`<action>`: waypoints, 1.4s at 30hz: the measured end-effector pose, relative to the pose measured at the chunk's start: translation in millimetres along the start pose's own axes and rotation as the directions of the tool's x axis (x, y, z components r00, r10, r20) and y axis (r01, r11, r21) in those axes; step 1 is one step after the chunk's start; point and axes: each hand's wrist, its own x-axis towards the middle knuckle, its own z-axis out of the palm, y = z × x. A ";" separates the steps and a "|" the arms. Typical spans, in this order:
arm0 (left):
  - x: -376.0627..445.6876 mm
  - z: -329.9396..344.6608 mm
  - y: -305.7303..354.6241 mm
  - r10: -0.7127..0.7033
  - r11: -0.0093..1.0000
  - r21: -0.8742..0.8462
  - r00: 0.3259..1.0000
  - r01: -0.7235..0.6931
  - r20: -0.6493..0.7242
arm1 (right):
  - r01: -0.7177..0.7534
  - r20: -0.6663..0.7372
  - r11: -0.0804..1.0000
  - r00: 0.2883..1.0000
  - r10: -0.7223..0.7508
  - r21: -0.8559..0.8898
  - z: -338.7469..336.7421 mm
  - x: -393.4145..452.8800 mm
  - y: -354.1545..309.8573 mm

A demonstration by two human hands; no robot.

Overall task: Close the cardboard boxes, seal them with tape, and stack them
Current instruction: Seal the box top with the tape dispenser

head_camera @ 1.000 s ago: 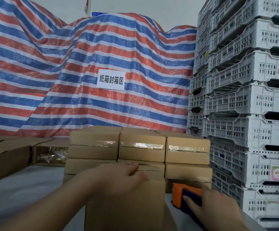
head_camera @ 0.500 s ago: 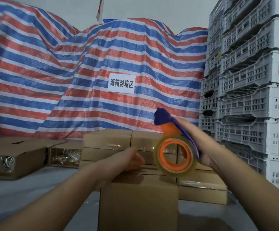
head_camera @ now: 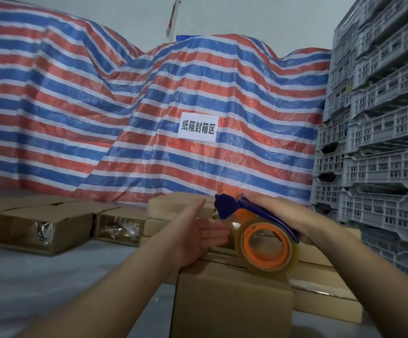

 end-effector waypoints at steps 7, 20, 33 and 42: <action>0.0 12.7 2.3 0.050 0.985 -0.160 0.996 -0.062 -0.079 | 0.001 0.037 0.999 0.999 0.001 -0.049 1.7 1.3 -3.8; 2.4 14.5 -10.0 0.104 0.994 0.068 0.935 -0.086 -0.339 | -0.066 0.072 0.989 0.994 0.076 -0.135 -1.0 7.9 -13.4; 2.8 2.2 -23.3 0.098 0.916 -0.280 0.837 -0.288 -0.539 | -0.049 0.261 0.934 0.954 0.149 -0.355 -18.6 8.0 -23.7; -21.9 -46.5 -54.4 0.311 0.922 0.376 0.750 -0.090 -0.584 | 0.006 0.279 0.753 0.931 0.236 -0.658 15.9 23.6 -50.8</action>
